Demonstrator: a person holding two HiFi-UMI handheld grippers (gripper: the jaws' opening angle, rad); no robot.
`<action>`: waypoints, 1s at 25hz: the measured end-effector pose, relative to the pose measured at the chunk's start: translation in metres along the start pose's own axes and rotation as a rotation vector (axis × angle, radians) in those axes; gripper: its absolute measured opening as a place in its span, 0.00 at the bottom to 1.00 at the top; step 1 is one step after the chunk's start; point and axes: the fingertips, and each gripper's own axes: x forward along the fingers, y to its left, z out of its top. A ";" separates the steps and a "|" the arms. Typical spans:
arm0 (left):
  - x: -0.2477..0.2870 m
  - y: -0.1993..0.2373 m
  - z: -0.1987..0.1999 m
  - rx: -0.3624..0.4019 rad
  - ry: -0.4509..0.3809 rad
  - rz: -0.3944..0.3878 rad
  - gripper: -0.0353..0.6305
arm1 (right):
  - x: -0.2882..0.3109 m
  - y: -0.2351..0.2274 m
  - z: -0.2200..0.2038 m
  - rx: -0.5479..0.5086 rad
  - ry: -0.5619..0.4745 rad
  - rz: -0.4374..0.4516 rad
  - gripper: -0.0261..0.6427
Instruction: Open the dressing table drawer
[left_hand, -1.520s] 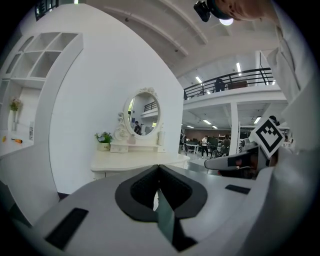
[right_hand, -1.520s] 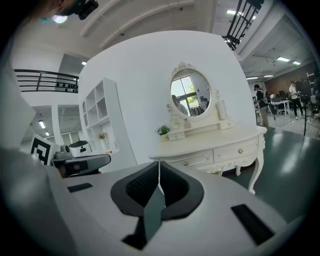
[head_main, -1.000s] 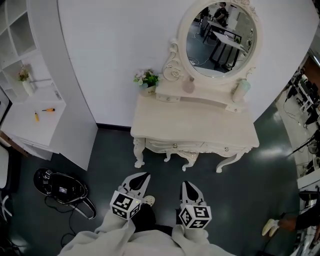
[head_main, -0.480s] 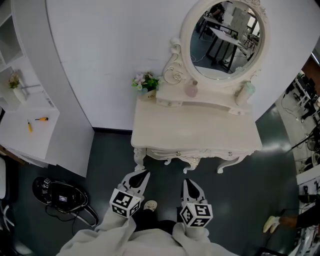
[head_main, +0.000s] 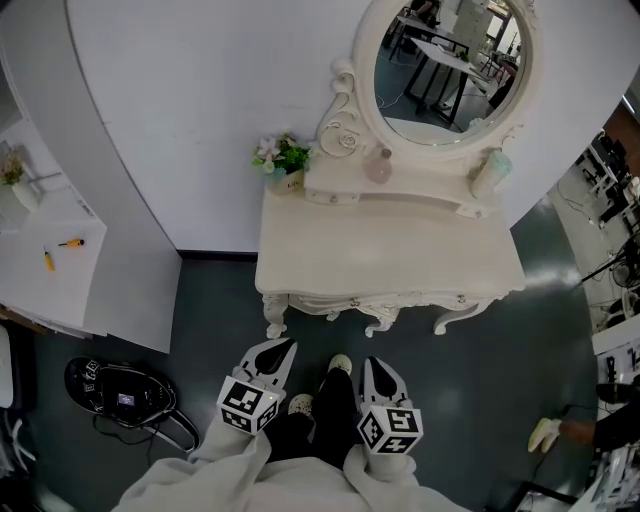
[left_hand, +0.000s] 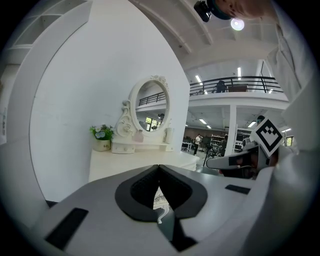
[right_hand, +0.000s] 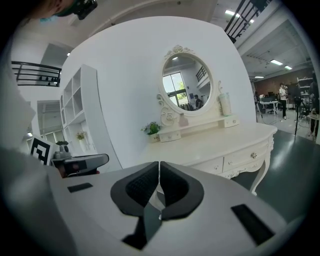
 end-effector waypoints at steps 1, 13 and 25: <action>0.002 0.000 -0.001 -0.002 0.004 -0.001 0.08 | 0.001 -0.002 0.000 0.004 0.002 -0.002 0.09; 0.044 0.013 0.013 0.022 0.010 0.008 0.08 | 0.038 -0.021 0.020 0.023 -0.009 0.021 0.09; 0.102 0.050 0.040 0.020 -0.012 0.074 0.08 | 0.106 -0.050 0.066 -0.008 -0.018 0.067 0.09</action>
